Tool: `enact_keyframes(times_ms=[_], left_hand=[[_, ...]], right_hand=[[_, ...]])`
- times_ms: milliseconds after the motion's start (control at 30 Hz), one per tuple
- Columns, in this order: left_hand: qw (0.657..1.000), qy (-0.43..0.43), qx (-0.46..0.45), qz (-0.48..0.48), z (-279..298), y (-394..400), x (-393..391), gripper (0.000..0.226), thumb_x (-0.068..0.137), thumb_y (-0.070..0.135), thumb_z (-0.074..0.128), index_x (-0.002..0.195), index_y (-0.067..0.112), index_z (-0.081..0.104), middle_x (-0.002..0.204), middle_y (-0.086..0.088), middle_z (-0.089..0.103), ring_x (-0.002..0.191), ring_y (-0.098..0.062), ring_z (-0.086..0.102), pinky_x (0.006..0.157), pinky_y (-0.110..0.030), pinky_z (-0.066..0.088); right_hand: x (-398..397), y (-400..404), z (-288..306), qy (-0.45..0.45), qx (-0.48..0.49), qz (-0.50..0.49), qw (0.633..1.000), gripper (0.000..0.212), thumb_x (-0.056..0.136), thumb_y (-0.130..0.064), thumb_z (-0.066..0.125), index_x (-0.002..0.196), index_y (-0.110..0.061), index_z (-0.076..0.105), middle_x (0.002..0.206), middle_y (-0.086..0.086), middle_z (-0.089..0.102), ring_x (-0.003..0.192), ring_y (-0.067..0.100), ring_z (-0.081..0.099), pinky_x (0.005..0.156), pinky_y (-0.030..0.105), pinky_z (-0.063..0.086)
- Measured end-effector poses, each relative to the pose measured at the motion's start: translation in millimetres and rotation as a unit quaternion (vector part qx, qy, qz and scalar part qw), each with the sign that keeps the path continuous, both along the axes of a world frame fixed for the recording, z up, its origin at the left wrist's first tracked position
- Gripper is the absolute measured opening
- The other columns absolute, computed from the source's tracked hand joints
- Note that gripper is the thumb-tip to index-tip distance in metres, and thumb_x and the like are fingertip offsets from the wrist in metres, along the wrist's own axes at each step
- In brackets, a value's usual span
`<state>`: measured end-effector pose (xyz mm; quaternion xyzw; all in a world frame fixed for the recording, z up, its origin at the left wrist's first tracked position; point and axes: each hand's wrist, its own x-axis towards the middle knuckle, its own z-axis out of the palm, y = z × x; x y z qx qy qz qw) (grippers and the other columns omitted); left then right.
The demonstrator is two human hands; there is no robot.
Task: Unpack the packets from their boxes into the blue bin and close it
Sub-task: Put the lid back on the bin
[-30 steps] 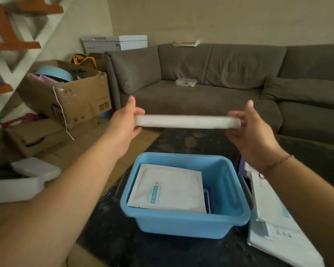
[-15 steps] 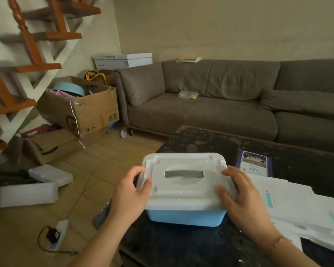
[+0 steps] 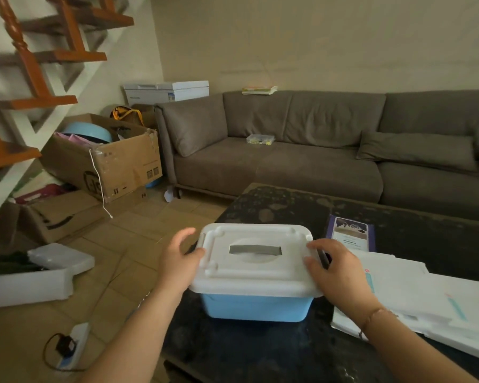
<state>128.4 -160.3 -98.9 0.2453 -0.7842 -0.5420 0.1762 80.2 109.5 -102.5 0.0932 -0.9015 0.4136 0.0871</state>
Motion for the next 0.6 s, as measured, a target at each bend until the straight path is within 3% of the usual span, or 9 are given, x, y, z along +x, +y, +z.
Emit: enact_keyframes(times_ms=[33,100,200,267,367,433,600], left_hand=[[0.996,-0.034,0.087,0.005,1.2,-2.0,2.2,0.042,0.092,0.018,0.066,0.131,0.025,0.054,0.123,0.009,0.053,0.115,-0.018,0.055,0.089,-0.036,0.048],[0.966,-0.116,0.230,-0.020,1.3,-6.1,9.2,0.037,0.092,0.030,0.065,0.126,0.017,0.058,0.115,-0.004,0.065,0.100,-0.025,0.063,0.082,-0.041,0.054],[0.951,-0.161,0.259,-0.054,3.0,-9.7,15.6,0.032,0.091,0.038,0.064,0.109,0.012,0.063,0.100,-0.014,0.069,0.086,-0.025,0.064,0.068,-0.036,0.054],[0.963,-0.161,0.210,-0.054,7.0,-10.8,12.3,0.031,0.092,0.036,0.064,0.109,0.010,0.064,0.097,-0.013,0.069,0.083,-0.024,0.065,0.061,-0.033,0.054],[0.987,-0.139,0.075,-0.039,17.7,-10.0,6.7,0.018,0.093,0.026,0.064,0.101,0.010,0.066,0.096,-0.011,0.071,0.084,-0.024,0.068,0.063,-0.035,0.057],[0.988,-0.140,-0.029,-0.054,19.1,-6.5,6.1,0.016,0.095,0.026,0.061,0.096,0.011,0.068,0.091,-0.007,0.070,0.076,-0.018,0.066,0.056,-0.027,0.051],[0.966,-0.147,-0.207,-0.039,11.5,5.5,3.2,0.030,0.097,0.028,0.056,0.073,0.012,0.061,0.058,0.002,0.049,0.044,-0.008,0.043,0.039,-0.017,0.029]], right_hand=[[-2.8,0.2,1.5,-0.034,-0.014,-0.010,0.999,0.037,0.091,-0.033,0.064,0.127,-0.026,0.056,0.134,-0.002,0.053,0.109,0.014,0.052,0.097,0.034,0.049],[-7.6,1.6,3.5,-0.122,-0.054,-0.022,0.991,0.056,0.088,-0.040,0.066,0.138,-0.026,0.043,0.142,0.000,0.045,0.121,0.022,0.051,0.101,0.043,0.047],[-12.4,5.6,4.6,-0.281,-0.166,0.004,0.945,0.064,0.087,-0.045,0.066,0.139,-0.018,0.040,0.131,0.006,0.056,0.110,0.027,0.061,0.096,0.045,0.053],[-11.6,5.7,7.6,-0.323,-0.215,0.022,0.921,0.058,0.085,-0.045,0.067,0.131,-0.014,0.049,0.116,0.008,0.065,0.099,0.027,0.067,0.089,0.047,0.057],[-12.9,4.1,14.2,-0.229,-0.100,-0.016,0.968,0.056,0.085,-0.038,0.070,0.132,-0.013,0.054,0.116,0.004,0.064,0.097,0.020,0.061,0.092,0.037,0.055],[-10.8,0.3,19.8,-0.153,-0.016,-0.040,0.987,0.050,0.088,-0.033,0.068,0.132,-0.012,0.057,0.118,0.007,0.064,0.092,0.018,0.056,0.089,0.034,0.052],[-3.4,-13.8,19.0,-0.097,0.077,-0.053,0.991,0.031,0.096,-0.032,0.057,0.119,-0.013,0.066,0.092,0.001,0.061,0.078,0.017,0.055,0.078,0.027,0.049]])
